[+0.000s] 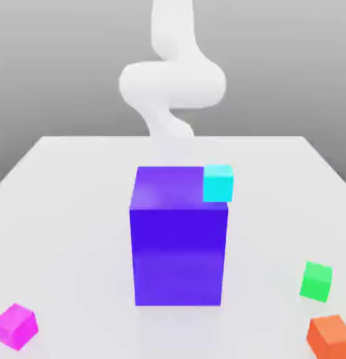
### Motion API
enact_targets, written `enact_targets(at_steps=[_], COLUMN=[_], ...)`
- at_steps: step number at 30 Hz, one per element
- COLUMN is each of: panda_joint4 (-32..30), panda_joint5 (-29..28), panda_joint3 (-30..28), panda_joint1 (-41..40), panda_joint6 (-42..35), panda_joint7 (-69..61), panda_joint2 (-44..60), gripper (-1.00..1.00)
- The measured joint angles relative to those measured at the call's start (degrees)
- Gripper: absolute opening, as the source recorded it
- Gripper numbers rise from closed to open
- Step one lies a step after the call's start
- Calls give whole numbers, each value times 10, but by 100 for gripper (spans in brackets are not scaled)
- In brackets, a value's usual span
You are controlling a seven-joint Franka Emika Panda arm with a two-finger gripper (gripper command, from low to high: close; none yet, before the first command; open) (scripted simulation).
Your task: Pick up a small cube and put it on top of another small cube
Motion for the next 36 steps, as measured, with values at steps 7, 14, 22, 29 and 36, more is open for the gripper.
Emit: enact_targets(at_steps=[7,14,22,29,36], panda_joint4=[-1,-2,-3,-6,14], panda_joint5=[36,83,130,138,183], panda_joint3=[-64,-116,-146,-168,-125], panda_joint1=[0,-12,-60,-99,-141], panda_joint6=[43,84,131,177,246], panda_joint7=[-36,-79,-123,-139,-174], panda_joint2=[148,294,460,598,700], gripper=[0,0,0,0,-100])
